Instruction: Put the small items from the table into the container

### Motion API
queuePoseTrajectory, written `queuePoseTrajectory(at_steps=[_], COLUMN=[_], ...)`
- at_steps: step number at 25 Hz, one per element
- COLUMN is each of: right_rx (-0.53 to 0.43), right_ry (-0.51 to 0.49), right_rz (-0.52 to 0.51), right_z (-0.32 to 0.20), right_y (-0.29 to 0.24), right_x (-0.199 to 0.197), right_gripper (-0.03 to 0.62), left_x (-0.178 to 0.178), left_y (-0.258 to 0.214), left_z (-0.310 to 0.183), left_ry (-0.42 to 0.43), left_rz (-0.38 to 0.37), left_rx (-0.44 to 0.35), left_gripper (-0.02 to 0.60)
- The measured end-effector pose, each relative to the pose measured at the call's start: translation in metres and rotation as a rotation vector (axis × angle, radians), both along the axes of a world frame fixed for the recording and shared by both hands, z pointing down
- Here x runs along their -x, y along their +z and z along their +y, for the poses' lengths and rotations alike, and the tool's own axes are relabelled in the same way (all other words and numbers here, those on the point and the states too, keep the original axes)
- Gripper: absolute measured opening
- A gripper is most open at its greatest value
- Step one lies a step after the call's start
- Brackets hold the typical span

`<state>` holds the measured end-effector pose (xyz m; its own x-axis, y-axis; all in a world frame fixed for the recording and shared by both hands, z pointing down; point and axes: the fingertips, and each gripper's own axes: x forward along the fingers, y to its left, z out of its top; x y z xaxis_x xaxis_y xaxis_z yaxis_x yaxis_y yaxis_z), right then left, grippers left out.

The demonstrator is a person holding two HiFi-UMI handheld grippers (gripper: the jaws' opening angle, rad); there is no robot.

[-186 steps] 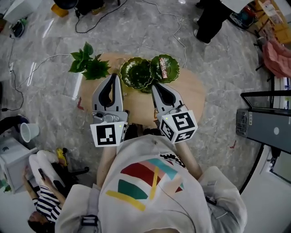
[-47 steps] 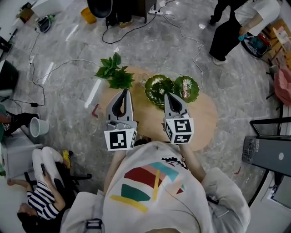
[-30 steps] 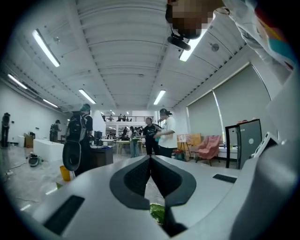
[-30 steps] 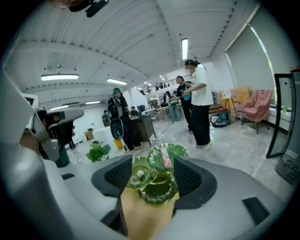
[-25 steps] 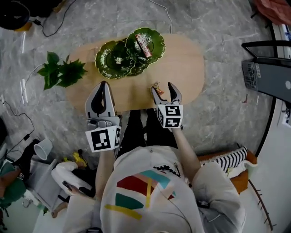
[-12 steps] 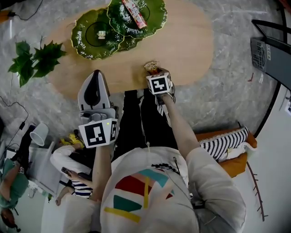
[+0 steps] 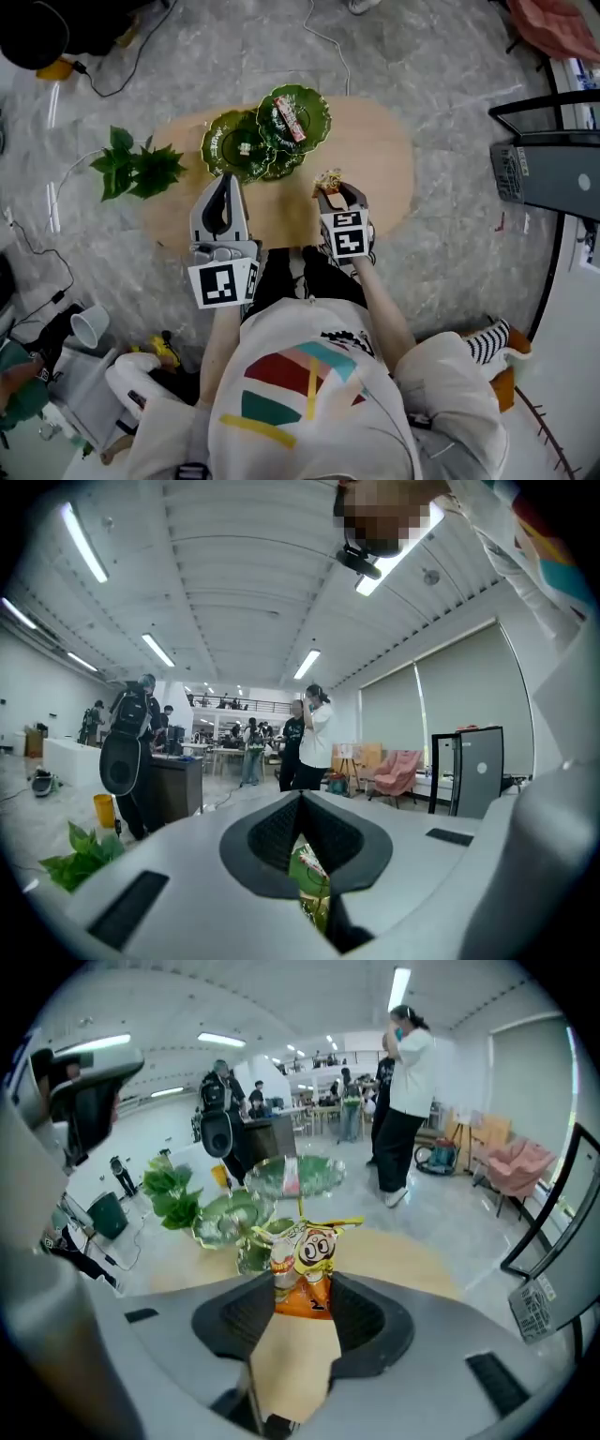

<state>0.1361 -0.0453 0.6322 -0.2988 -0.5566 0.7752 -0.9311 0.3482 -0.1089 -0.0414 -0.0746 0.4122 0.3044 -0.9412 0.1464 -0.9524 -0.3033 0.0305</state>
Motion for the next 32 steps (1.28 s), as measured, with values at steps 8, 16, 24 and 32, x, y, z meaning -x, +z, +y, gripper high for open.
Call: queuePoseTrajectory(at_steps=[8,16,24,32], right_rx=[-0.312,-0.401,-0.398,-0.308], right_ry=[-0.030,-0.105,-0.144,-0.162], right_rz=[-0.134,-0.152,-0.151,-0.146], right_z=[-0.017,-0.018,-0.017,-0.013], right_y=[-0.156,-0.196,-0.191,-0.161], right_x=[0.029,0.062,0.078,0.090], right_gripper=[0.187,0.187,0.187,0.187], left_x=[0.002,0.020,0.034,0.039], left_y=[-0.057,-0.070,-0.059,-0.033], left_z=[-0.015,-0.014,-0.011,-0.008], left_ry=[0.007,-0.016,-0.041,-0.041], left_rz=[0.034,0.034,0.015,0.001], left_rx=[-0.136,-0.173,-0.135,-0.056], left_gripper=[0.008,0.008,0.008,0.008])
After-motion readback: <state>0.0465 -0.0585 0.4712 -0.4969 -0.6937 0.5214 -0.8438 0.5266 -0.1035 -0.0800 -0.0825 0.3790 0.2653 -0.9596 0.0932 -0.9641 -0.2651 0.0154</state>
